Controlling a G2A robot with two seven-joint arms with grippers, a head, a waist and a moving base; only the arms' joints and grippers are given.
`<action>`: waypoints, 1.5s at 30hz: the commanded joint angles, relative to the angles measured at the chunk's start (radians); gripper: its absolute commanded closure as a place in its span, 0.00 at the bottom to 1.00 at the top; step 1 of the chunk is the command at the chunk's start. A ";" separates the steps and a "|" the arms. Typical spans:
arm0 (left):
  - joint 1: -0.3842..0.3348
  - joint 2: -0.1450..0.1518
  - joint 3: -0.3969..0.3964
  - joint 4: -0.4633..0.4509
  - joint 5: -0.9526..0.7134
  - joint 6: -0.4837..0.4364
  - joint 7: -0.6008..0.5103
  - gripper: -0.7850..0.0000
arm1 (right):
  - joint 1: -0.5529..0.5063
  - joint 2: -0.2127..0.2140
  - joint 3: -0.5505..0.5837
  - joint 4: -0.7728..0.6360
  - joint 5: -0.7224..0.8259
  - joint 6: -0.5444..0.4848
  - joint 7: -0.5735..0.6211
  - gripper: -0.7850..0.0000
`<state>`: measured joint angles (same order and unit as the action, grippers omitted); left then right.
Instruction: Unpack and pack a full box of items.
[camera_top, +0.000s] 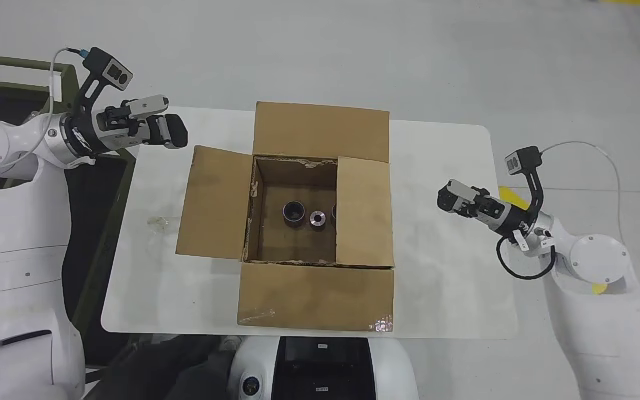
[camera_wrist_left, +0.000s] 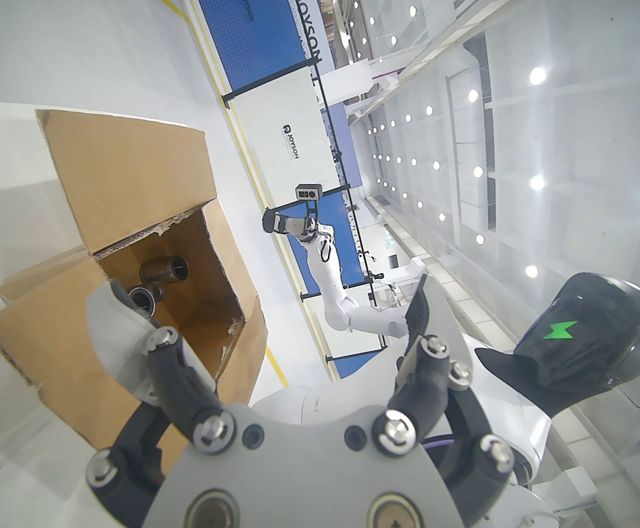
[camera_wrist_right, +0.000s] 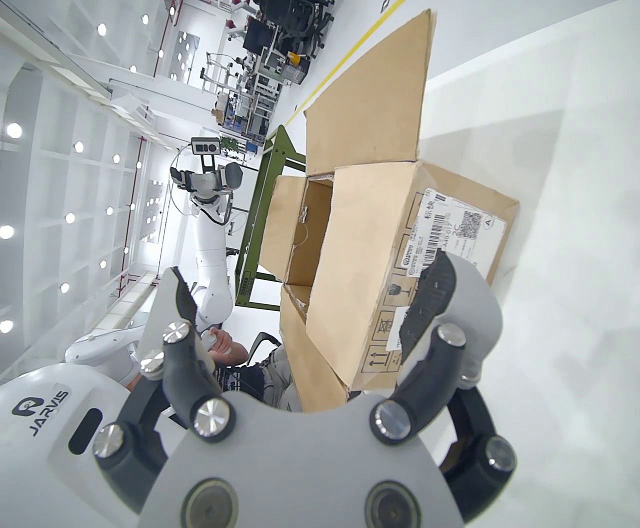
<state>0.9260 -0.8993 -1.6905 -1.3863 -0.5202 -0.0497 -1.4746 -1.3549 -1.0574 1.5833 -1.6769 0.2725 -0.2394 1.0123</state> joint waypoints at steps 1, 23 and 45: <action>0.000 0.000 0.000 0.000 0.000 0.000 0.000 0.00 | 0.000 0.000 0.000 0.000 0.000 0.000 0.000 0.00; 0.150 0.021 0.031 0.130 0.123 -0.193 0.031 0.00 | 0.000 0.000 0.000 0.000 0.000 0.000 0.000 0.00; 0.015 0.042 0.269 0.144 -0.229 -0.156 -0.061 0.00 | 0.000 0.000 0.000 0.000 0.000 0.000 0.000 0.00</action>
<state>0.9443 -0.8603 -1.4307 -1.2338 -0.7389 -0.2109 -1.5359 -1.3549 -1.0574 1.5833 -1.6769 0.2725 -0.2394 1.0123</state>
